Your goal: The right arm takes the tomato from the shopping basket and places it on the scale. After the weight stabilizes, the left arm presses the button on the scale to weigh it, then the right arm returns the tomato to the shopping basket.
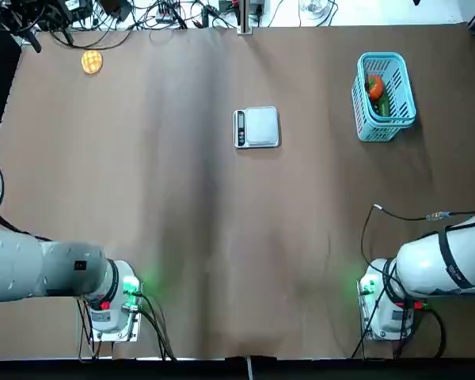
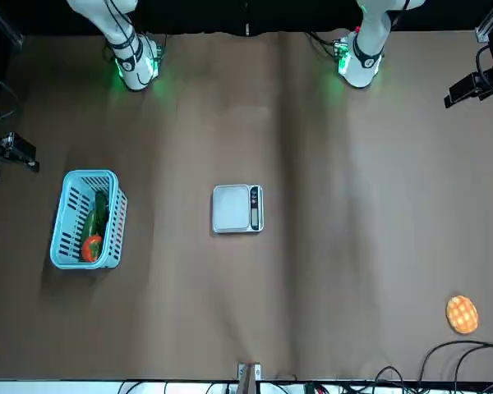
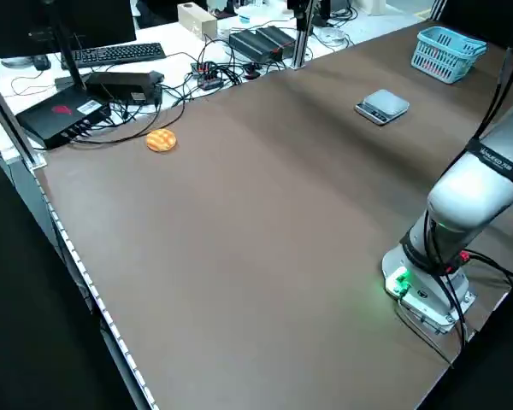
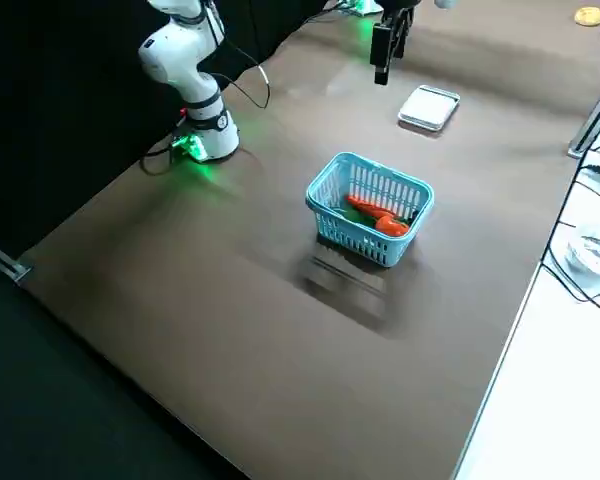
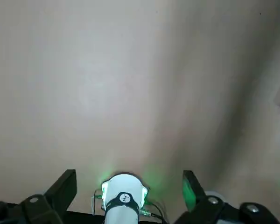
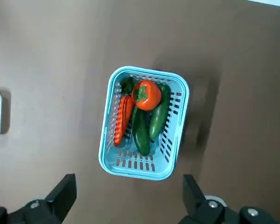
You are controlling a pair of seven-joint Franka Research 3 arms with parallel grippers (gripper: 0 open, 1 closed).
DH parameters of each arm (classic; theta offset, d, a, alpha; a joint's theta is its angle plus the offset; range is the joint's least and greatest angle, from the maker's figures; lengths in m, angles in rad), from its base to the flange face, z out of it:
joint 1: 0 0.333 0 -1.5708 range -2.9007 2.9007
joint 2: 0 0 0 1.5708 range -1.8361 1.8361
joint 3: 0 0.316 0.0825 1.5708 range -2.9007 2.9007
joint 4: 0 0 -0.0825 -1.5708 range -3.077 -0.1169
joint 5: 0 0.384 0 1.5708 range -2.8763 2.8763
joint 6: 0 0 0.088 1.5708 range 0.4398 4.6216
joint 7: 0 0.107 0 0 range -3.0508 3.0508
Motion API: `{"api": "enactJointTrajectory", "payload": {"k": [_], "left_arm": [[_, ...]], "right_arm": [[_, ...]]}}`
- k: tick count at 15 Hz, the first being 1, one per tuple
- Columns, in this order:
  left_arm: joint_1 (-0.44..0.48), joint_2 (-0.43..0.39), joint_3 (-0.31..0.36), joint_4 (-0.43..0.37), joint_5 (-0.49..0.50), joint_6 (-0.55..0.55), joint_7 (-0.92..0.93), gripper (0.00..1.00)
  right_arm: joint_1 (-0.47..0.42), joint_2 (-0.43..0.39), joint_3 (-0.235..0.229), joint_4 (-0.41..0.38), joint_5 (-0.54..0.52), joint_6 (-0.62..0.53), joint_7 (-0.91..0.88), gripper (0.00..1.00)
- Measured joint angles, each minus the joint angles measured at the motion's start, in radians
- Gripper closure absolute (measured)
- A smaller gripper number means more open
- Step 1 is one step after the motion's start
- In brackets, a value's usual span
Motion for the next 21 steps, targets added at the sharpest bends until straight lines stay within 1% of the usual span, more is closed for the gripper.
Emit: {"api": "enactJointTrajectory", "payload": {"k": [9,10,11,13,21], "left_arm": [[-0.002,0.000,-0.002,0.005,0.000,0.001,-0.001,0.00],[-0.006,-0.001,-0.005,0.017,0.000,0.001,-0.003,0.01],[-0.007,-0.006,-0.030,0.044,0.000,0.000,-0.005,0.00],[-0.008,-0.013,-0.052,0.052,0.000,0.000,-0.005,0.00],[-0.013,-0.050,-0.055,0.055,0.000,-0.004,0.002,0.01]], "right_arm": [[0.000,0.000,0.008,0.004,0.000,0.000,0.005,0.00],[0.000,0.000,0.008,0.004,0.000,0.000,0.005,0.00],[0.000,0.000,0.009,0.004,0.000,0.000,0.005,0.00],[0.000,0.000,0.011,0.004,0.000,0.000,0.005,0.00],[0.001,0.000,0.015,0.004,0.000,-0.001,0.005,0.00]]}}
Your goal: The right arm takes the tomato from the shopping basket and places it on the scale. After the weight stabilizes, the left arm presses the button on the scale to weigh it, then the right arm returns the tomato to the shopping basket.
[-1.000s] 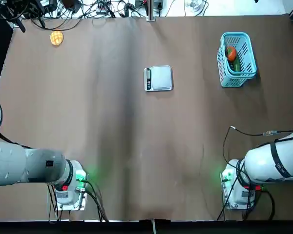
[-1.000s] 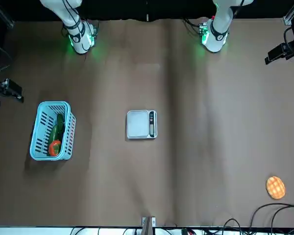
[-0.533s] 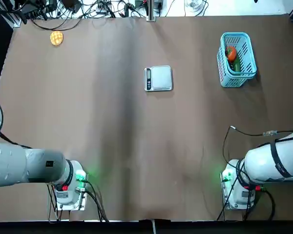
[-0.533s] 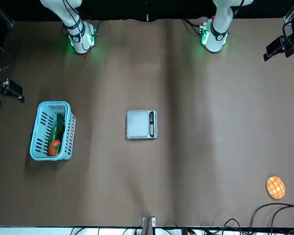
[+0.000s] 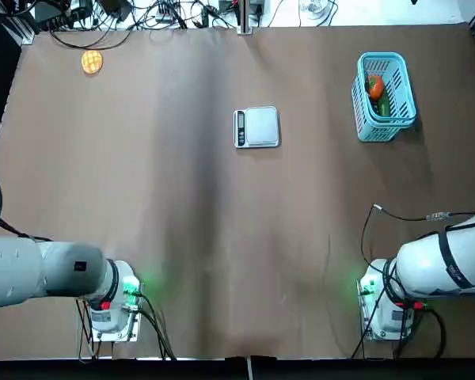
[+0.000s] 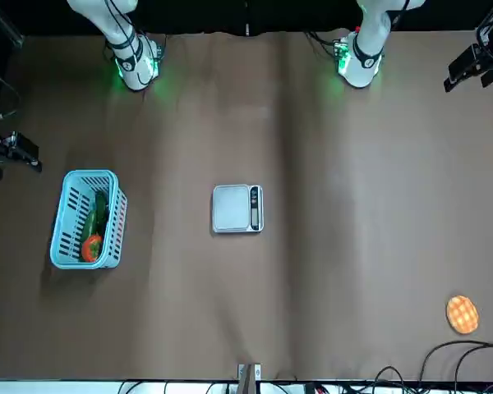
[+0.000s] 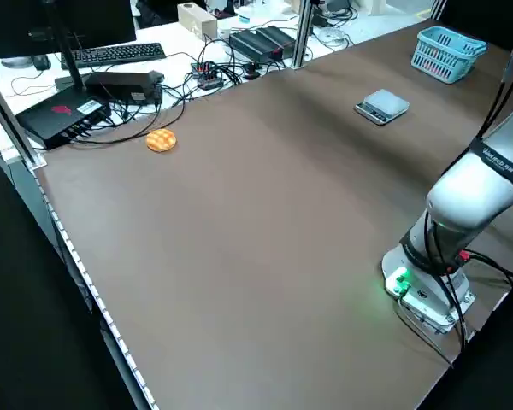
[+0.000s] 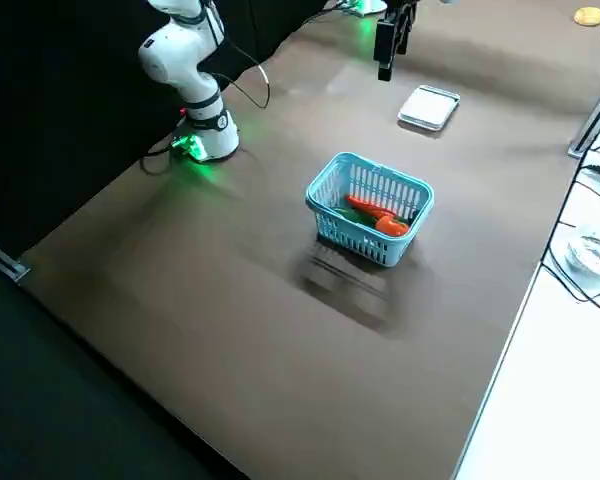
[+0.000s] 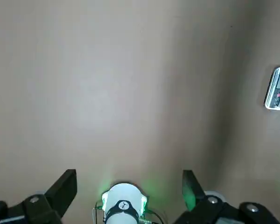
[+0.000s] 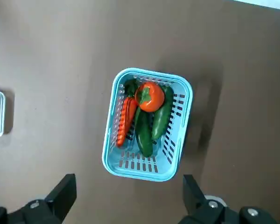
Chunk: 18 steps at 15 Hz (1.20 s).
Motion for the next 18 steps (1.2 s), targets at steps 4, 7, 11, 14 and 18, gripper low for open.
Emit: {"api": "enactJointTrajectory", "payload": {"k": [4,7,11,14,18], "left_arm": [[0.004,-0.001,0.003,0.000,0.001,-0.006,0.019,0.00],[0.004,-0.001,0.003,-0.001,0.001,-0.007,0.035,0.00],[0.002,-0.001,0.002,-0.002,0.001,-0.007,0.038,0.00],[0.002,0.001,0.002,-0.002,0.001,-0.007,0.038,0.00],[0.004,0.004,0.004,-0.003,0.001,-0.007,0.038,0.00]], "right_arm": [[0.000,0.000,0.000,0.000,0.000,0.000,0.000,0.00],[0.000,0.000,0.000,0.000,0.000,0.000,0.001,0.00],[0.000,0.000,0.000,0.000,0.000,0.000,0.001,0.00],[0.000,0.000,0.000,0.000,0.000,0.000,0.001,0.00],[0.000,0.000,0.000,0.000,0.000,0.000,0.001,0.00]]}}
